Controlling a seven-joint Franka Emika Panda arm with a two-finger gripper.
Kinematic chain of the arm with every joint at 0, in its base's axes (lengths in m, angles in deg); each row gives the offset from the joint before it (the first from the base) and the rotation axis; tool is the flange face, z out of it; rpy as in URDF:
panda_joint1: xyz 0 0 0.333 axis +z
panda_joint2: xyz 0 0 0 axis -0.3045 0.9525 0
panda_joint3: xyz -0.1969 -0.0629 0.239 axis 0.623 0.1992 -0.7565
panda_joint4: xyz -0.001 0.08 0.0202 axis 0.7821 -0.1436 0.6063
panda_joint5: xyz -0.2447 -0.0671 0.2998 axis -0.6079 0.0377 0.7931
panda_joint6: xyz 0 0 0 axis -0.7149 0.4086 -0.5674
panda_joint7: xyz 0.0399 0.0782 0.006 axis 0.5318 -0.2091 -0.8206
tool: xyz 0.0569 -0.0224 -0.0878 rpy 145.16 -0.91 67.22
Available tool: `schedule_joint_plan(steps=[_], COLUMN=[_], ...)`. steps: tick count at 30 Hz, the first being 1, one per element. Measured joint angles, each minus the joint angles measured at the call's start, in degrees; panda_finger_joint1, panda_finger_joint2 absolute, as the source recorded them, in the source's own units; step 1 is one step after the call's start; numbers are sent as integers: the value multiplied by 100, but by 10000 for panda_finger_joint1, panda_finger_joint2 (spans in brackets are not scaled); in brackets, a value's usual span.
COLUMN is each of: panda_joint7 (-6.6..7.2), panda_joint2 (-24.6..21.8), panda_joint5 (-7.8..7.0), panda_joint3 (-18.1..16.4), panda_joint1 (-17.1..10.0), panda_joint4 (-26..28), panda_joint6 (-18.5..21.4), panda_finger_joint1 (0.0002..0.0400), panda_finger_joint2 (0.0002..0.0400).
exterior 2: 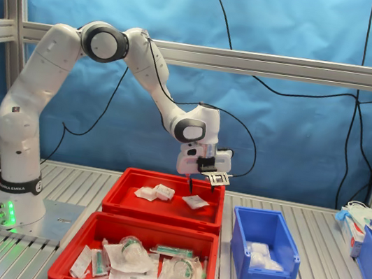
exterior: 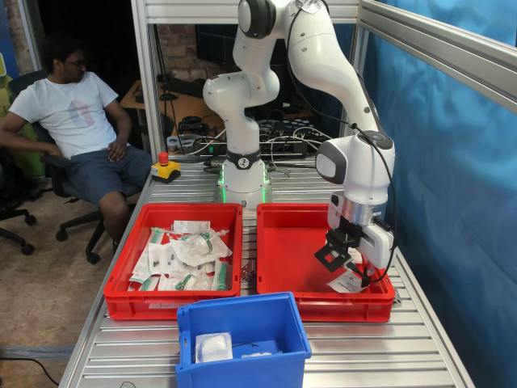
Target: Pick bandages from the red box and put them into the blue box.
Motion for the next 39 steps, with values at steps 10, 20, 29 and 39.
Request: schedule_joint_plan(steps=[10, 20, 29, 39], panda_joint7=[-234, -586, -772, -846], panda_joint2=[101, 116, 116, 193], panda_joint5=[0, 0, 0, 0], panda_joint3=[-8, -5, 89, 236], panda_joint1=[153, 210, 227, 227], panda_joint4=[36, 12, -91, -117], panda_joint6=[-3, -3, -3, -3], panda_finger_joint1=[400, 400, 400, 400], panda_finger_joint2=[400, 400, 400, 400])
